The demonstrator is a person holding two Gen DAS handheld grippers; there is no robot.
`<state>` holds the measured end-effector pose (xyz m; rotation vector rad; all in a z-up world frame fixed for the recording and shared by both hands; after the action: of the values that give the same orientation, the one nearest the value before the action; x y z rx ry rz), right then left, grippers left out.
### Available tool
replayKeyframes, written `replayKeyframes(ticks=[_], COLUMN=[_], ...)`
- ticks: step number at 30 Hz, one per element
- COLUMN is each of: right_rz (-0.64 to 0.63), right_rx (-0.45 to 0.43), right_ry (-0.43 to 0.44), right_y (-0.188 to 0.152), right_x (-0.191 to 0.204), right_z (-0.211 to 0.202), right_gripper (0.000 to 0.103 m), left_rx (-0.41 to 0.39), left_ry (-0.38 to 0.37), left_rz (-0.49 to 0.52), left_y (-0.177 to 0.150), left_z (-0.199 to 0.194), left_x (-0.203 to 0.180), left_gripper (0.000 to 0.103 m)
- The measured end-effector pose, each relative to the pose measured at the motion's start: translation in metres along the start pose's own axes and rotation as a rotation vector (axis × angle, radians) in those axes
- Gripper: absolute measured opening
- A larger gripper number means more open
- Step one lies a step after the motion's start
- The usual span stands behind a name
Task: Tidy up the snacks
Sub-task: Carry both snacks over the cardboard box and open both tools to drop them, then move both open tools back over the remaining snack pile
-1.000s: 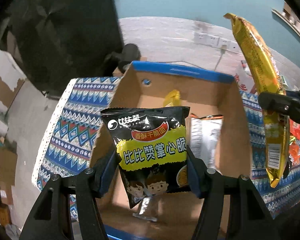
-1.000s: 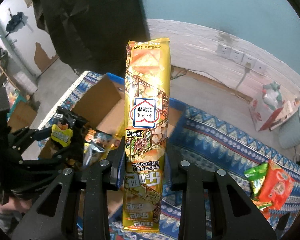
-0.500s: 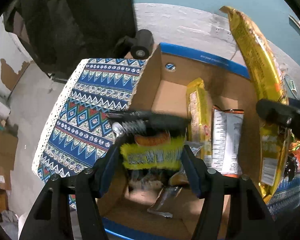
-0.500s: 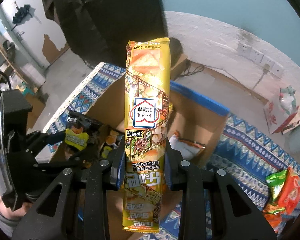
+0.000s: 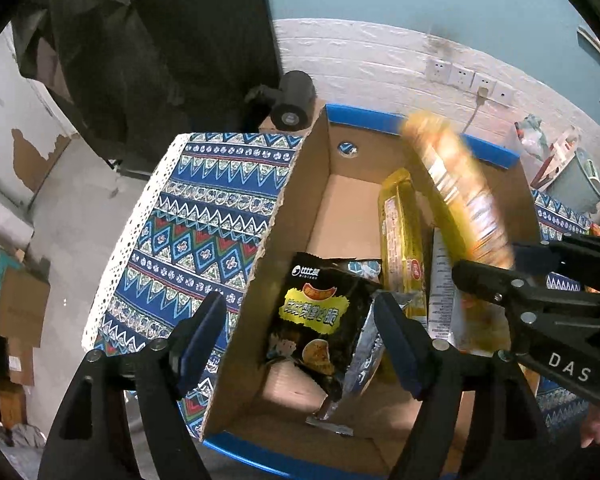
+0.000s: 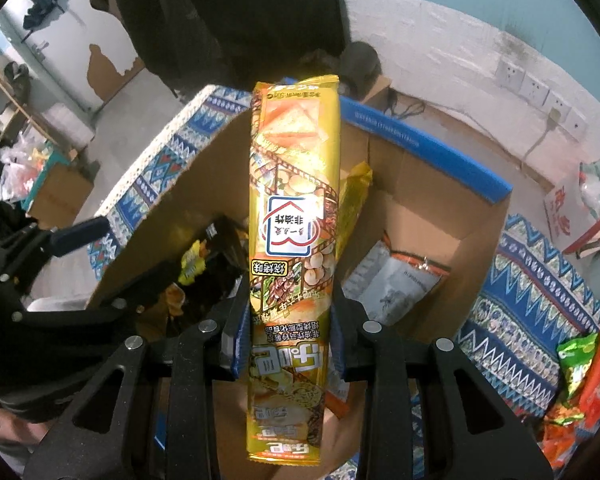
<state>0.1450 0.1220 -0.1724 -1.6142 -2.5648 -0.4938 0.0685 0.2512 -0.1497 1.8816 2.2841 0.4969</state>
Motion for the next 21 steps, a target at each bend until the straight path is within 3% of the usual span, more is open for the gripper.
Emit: replayKeyframes(ticks=[4,6,11,21], right_rz=[0.019,0.028,0.053,0.110], right_rx=[-0.015,-0.028,-0.062,-0.099], right_ry=[0.007,0.004,-0.007,-0.091], right_y=[0.000,-0.001,-0.006,-0.035], right_x=[-0.005,-0.009,-0.026,-0.082], right_z=[-0.009,-0.015,-0.036,-0.071], right_gripper=[0.040,0.050,0.063,0.069], left_rx=[-0.004,-0.009,-0.020,-0.031], left_ry=[0.004,0.001,-0.023,-0.063], left_rz=[0.015,0.022,0.044,0.132], left_y=[0.001,0.002,0.004,-0.001], left_z=[-0.003,-0.006,-0.013,-0.029], left_x=[-0.006,-0.011,-0.026,-0.076], left_gripper=[0.078,0.078,0.078,0.078])
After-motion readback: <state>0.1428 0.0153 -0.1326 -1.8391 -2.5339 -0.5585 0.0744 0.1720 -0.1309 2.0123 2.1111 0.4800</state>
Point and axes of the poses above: each gripper's, at about its wrist camera, not at the fingertips, and z roughly the way its jaws point, x to its left, y to its top, the point moved 7 cm from there along z, roughly the way its jaws point, and after that the axes turned 7 degrees about x, right-handed, at the moved point
